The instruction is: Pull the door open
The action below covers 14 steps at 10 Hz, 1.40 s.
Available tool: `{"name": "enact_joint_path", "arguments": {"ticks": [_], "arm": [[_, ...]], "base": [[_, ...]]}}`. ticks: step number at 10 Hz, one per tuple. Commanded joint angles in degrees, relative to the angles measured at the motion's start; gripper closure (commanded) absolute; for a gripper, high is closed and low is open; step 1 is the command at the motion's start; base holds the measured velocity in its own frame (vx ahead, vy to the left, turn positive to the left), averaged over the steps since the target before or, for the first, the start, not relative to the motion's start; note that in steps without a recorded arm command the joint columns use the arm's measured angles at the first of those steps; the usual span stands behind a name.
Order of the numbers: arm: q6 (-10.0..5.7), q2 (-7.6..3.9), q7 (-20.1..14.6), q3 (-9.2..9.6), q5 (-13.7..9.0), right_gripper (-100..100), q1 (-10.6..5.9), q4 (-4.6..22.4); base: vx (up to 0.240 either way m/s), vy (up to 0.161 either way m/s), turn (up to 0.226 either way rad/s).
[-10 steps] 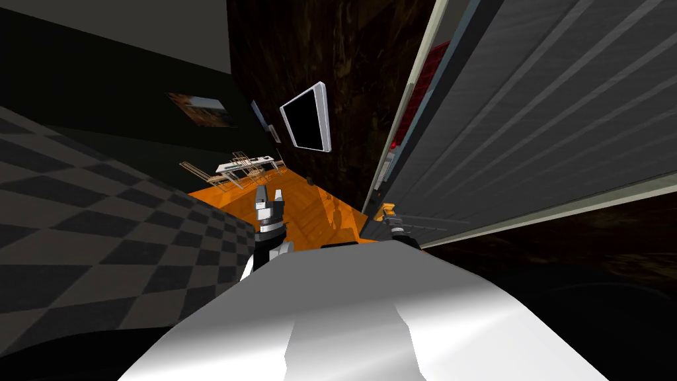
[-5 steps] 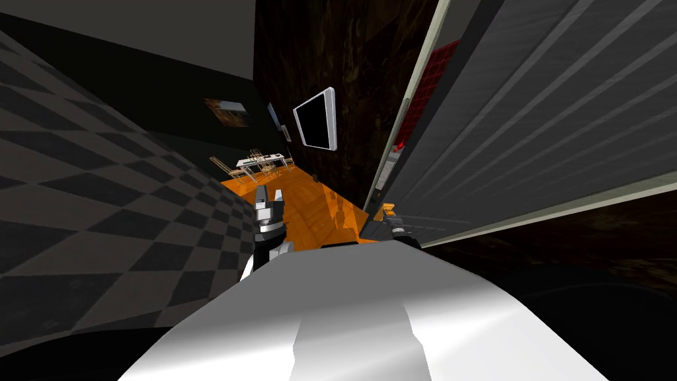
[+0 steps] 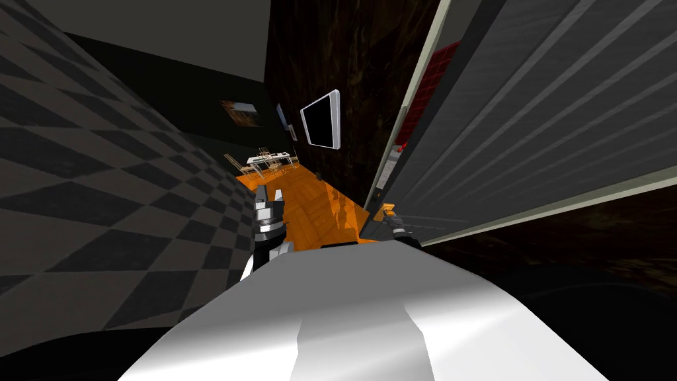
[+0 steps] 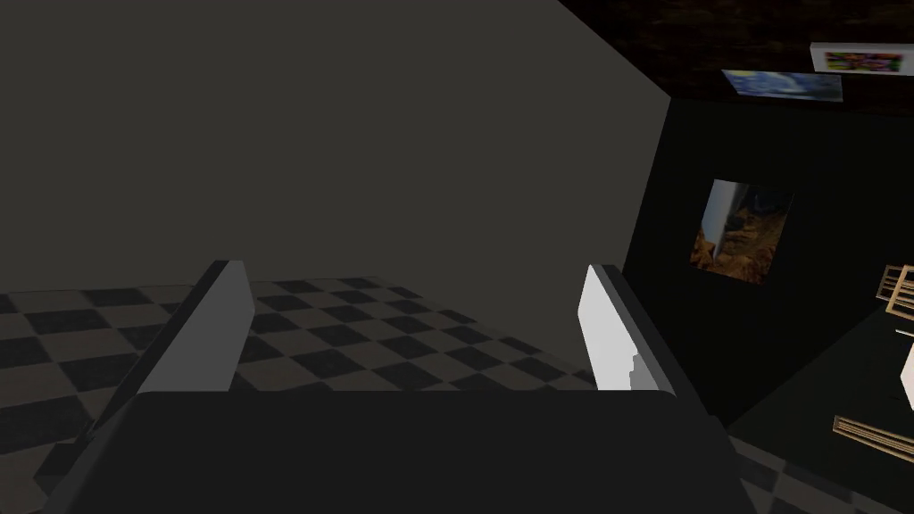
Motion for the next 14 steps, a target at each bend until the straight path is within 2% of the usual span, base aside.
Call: {"name": "enact_joint_path", "arguments": {"ticks": [1, 8, 9, 14], "arm": [[-0.45, -0.67, -0.67, 0.66, 0.25, 100, 0.13, -0.05], [-2.62, -3.86, -3.54, 2.57, 1.05, 100, 0.35, 0.36], [-2.33, -3.55, -3.31, 2.56, 1.01, 100, 0.30, 0.67], [-4.91, -6.45, -5.83, 4.43, 1.72, 100, 1.23, 0.97]], "base": [[-0.193, -0.047, 0.133], [-0.202, -0.038, 0.116], [-0.075, -0.015, 0.028], [-0.193, -0.042, 0.130]]}}
